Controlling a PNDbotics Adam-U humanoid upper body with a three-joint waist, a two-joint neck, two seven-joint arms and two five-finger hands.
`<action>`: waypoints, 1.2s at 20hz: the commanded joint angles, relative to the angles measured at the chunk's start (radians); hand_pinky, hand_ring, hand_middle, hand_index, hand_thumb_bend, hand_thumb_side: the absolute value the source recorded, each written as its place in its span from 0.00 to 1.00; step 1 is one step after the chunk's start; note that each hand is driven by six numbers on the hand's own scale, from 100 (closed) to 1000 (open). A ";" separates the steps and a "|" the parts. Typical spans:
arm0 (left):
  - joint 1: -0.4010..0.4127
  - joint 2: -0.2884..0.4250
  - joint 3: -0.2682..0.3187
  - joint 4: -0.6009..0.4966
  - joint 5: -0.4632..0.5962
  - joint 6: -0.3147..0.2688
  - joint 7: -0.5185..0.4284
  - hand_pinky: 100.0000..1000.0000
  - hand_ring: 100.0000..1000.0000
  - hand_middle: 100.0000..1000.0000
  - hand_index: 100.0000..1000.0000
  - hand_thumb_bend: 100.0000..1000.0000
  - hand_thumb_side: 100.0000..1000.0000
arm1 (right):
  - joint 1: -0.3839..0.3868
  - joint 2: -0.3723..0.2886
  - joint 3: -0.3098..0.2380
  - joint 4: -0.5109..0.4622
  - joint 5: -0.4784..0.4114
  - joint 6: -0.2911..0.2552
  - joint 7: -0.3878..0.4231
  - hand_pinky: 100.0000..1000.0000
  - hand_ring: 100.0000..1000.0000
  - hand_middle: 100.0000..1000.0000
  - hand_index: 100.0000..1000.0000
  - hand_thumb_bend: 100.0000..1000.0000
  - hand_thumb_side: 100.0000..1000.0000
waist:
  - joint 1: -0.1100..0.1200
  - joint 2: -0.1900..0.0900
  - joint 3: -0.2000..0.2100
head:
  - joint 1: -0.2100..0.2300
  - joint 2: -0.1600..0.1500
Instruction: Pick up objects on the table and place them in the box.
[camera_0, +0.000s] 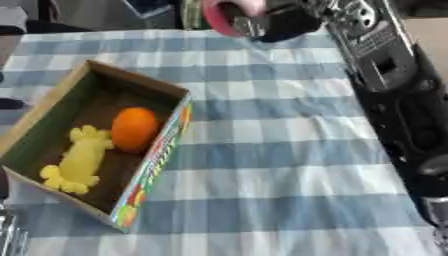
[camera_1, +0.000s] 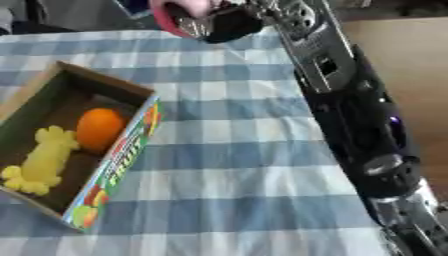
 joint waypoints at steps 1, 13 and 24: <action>-0.006 0.021 -0.004 -0.017 0.005 -0.001 -0.007 0.45 0.67 0.59 0.72 0.00 0.66 | -0.048 0.066 0.013 0.034 0.017 -0.006 0.026 0.78 0.66 0.19 0.42 0.00 0.00 | -0.001 -0.025 0.004 | -0.008 0.004; -0.010 0.021 -0.008 -0.017 0.010 -0.004 -0.012 0.45 0.67 0.59 0.72 0.00 0.67 | -0.073 0.283 0.058 0.208 0.218 -0.103 0.106 0.79 0.66 0.19 0.42 0.00 0.01 | -0.009 -0.015 0.026 | -0.028 0.000; -0.015 0.016 -0.010 -0.017 0.012 -0.005 -0.012 0.45 0.67 0.59 0.72 0.00 0.67 | 0.007 0.377 0.080 0.334 0.463 -0.225 0.054 0.78 0.69 0.26 0.49 0.00 0.00 | -0.008 -0.001 0.028 | -0.035 -0.009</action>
